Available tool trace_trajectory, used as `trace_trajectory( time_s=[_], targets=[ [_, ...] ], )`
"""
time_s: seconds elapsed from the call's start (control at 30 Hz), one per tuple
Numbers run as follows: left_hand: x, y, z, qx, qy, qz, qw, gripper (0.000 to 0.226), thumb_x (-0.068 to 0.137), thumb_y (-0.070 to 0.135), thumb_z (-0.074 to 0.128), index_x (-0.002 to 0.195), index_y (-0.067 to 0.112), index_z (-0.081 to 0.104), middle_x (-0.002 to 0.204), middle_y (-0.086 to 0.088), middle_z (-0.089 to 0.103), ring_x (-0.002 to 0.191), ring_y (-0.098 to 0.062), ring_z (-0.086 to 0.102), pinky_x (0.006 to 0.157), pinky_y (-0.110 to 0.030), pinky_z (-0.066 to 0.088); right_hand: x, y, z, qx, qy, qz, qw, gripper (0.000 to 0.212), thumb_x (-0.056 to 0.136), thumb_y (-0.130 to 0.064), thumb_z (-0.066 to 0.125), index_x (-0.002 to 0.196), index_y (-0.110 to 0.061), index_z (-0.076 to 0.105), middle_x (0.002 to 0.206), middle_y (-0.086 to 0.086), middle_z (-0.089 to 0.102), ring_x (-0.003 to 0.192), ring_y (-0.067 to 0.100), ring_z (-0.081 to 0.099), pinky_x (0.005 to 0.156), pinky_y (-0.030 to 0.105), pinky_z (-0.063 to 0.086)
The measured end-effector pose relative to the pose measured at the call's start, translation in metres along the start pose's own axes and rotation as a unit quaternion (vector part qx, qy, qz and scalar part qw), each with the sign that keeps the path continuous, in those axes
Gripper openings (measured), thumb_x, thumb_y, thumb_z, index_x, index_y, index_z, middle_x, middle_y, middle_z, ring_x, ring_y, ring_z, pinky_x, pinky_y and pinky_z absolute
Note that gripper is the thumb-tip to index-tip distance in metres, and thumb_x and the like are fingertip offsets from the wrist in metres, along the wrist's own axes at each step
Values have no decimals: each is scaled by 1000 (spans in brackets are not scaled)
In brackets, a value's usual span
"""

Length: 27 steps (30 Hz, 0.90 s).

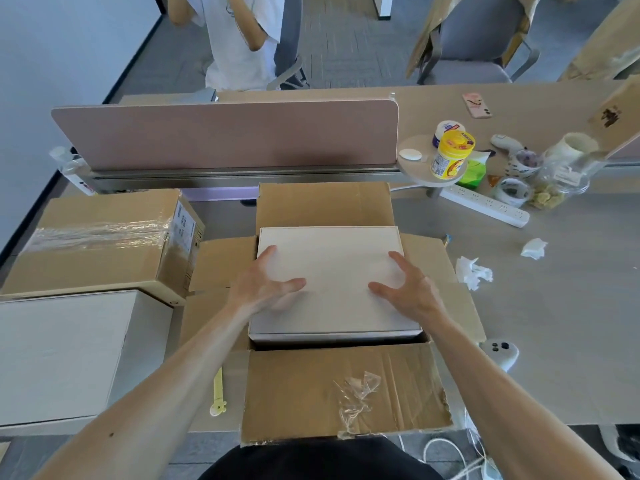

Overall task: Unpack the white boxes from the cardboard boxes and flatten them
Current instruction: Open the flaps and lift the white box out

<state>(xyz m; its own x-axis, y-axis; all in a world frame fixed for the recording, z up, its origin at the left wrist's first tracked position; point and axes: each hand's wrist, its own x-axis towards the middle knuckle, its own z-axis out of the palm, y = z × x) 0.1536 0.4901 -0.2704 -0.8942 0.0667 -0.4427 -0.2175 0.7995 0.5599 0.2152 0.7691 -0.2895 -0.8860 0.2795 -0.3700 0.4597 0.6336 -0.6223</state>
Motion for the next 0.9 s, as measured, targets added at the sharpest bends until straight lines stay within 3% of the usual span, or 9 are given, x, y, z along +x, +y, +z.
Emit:
trace_trajectory(
  time_s=[0.2, 0.37, 0.6, 0.9],
  targets=[
    [-9, 21, -19, 68, 29, 18, 997, 103, 72, 74, 68, 154, 30, 24, 153, 1, 42, 138, -28, 42, 108, -46, 41, -10, -26, -21, -15, 36, -10, 999, 82, 78, -56, 73, 148, -37, 35, 146, 0, 50, 131, 26, 47, 103, 37, 37],
    [-29, 31, -38, 144, 86, 39, 985, 95, 70, 84, 57, 144, 31, 32, 127, -4, 63, 121, -33, 56, 93, -41, 48, -28, -52, -40, -42, 57, -38, 997, 81, 75, -59, 72, 145, -37, 37, 139, 0, 56, 126, 28, 50, 99, 38, 40],
    [-71, 44, -69, 134, 153, 42, 978, 91, 74, 81, 58, 146, 30, 35, 134, -6, 60, 124, -34, 53, 95, -42, 44, -45, -95, -63, -50, 60, -101, 992, 79, 78, -57, 71, 146, -36, 38, 138, 3, 56, 131, 30, 42, 102, 39, 35],
    [-113, 0, -133, 121, 244, -38, 962, 95, 67, 85, 60, 147, 40, 34, 143, -2, 54, 133, -32, 46, 105, -47, 37, -66, -161, -33, -42, 27, -209, 977, 79, 81, -60, 68, 147, -30, 37, 141, 3, 54, 129, 33, 46, 108, 49, 33]
  ],
)
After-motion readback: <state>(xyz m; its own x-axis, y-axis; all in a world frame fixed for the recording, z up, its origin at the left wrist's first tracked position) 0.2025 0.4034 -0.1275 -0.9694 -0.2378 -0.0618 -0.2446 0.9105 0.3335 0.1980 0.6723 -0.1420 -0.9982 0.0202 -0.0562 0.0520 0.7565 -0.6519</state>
